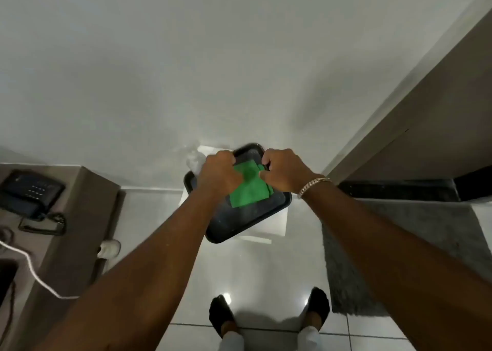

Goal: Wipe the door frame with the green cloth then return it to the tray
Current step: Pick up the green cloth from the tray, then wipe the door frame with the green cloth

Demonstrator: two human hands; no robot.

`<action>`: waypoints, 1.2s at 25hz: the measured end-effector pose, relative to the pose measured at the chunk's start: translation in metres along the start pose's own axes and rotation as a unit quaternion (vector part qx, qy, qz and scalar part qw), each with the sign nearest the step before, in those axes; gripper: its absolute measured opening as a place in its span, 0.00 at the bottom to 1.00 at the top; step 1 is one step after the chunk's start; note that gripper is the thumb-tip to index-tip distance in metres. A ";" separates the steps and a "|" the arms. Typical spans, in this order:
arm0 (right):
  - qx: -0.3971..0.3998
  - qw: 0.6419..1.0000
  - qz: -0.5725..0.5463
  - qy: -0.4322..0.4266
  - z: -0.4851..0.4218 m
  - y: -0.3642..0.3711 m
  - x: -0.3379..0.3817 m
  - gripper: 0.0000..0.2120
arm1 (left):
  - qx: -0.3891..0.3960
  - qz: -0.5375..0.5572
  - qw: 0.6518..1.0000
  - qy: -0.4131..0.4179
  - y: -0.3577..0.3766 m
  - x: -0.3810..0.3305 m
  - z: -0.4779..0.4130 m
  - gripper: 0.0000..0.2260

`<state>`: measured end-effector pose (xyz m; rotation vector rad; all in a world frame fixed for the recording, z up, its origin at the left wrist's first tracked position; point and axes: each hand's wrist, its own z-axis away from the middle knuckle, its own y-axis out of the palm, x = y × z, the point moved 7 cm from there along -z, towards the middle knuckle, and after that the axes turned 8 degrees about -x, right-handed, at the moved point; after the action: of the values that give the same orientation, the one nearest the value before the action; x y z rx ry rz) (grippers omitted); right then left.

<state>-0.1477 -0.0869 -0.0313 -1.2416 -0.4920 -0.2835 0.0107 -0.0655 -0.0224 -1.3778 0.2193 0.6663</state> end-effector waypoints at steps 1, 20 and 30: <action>0.005 1.000 -0.006 0.014 -0.002 0.012 -0.006 0.10 | 0.026 -0.031 0.999 -0.015 0.015 0.011 0.000 0.14; -0.210 0.927 -0.297 0.093 0.040 -0.053 -0.023 0.31 | -0.038 0.408 0.905 -0.120 0.001 -0.041 0.020 0.31; -0.594 0.746 -0.295 -0.069 0.134 -0.350 -0.007 0.30 | -0.043 0.465 0.839 0.279 -0.169 -0.355 0.074 0.26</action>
<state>-0.3433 -0.0673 0.2877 -2.3422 -0.8857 -1.1898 -0.1970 -0.1120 0.3166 -1.4899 1.4115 1.0500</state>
